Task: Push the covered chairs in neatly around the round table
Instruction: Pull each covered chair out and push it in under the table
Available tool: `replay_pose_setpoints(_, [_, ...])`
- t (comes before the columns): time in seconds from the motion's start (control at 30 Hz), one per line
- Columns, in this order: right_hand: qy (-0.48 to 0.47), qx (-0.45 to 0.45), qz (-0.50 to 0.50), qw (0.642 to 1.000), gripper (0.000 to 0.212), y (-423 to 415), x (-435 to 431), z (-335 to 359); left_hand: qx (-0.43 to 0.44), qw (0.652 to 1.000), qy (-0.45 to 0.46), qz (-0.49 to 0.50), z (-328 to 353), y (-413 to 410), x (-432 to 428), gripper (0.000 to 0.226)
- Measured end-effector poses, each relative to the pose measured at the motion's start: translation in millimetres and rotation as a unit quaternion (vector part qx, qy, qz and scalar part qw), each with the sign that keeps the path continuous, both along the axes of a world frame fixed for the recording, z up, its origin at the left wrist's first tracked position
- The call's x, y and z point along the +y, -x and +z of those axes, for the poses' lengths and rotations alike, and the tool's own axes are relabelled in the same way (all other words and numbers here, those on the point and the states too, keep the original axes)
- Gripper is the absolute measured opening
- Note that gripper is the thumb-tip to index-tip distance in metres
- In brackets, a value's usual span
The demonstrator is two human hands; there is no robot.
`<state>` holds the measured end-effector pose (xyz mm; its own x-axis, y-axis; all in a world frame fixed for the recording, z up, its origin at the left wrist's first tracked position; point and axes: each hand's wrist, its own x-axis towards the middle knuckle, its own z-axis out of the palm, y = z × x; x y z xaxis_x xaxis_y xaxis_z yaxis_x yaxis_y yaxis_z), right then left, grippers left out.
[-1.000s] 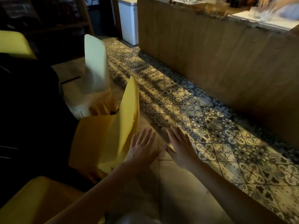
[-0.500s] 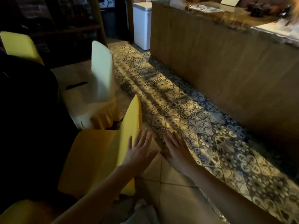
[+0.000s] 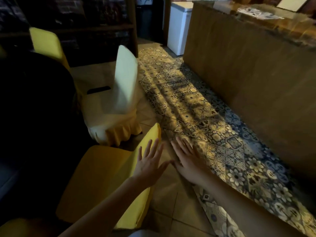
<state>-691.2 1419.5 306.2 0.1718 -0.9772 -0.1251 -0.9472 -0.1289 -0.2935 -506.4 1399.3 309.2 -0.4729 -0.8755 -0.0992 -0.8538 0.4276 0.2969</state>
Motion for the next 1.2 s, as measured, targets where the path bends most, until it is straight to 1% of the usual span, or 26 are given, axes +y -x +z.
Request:
replay_pose_setpoints(0.07, [0.000,-0.014,0.032,0.999,0.070,-1,-22,-5,-0.005,1.000,-0.002,0.024,-3,-3,-9,0.074])
replay_pose_setpoints(0.13, [-0.005,-0.009,0.070,0.997,0.070,1,-46,-11,-0.005,0.998,-0.002,0.061,-10,-3,-18,0.074])
replay_pose_setpoints(0.27, [-0.038,0.013,0.171,0.984,0.070,5,-92,-20,-0.023,0.985,-0.016,0.171,-28,0,-20,0.070])
replay_pose_setpoints(0.37, [-0.043,0.032,0.271,0.961,0.071,9,-124,-20,-0.036,0.965,-0.031,0.257,-34,11,-13,0.072])
replay_pose_setpoints(0.47, [-0.043,0.053,0.363,0.929,0.072,10,-149,-20,-0.052,0.946,-0.067,0.314,-37,21,2,0.070])
replay_pose_setpoints(0.6, [-0.080,0.063,0.439,0.893,0.074,6,-170,-22,-0.032,0.911,-0.094,0.399,-45,33,32,0.076])
replay_pose_setpoints(0.7, [-0.085,0.045,0.466,0.880,0.066,-2,-174,-23,-0.044,0.875,-0.108,0.470,-49,28,62,0.080])
replay_pose_setpoints(0.77, [-0.085,0.044,0.465,0.880,0.061,-5,-174,-23,-0.043,0.846,-0.113,0.519,-50,26,78,0.081])
replay_pose_setpoints(0.83, [-0.071,0.047,0.467,0.880,0.058,-8,-176,-23,-0.041,0.822,-0.101,0.559,-48,28,86,0.078])
replay_pose_setpoints(0.9, [-0.054,0.043,0.474,0.878,0.057,-8,-176,-23,-0.043,0.820,-0.091,0.563,-44,29,86,0.076])
replay_pose_setpoints(1.03, [-0.028,0.031,0.484,0.874,0.057,-9,-180,-24,-0.027,0.833,-0.100,0.544,-44,21,82,0.077])
replay_pose_setpoints(1.2, [-0.004,0.040,0.501,0.865,0.058,-14,-188,-27,-0.038,0.838,-0.073,0.539,-48,15,77,0.073])
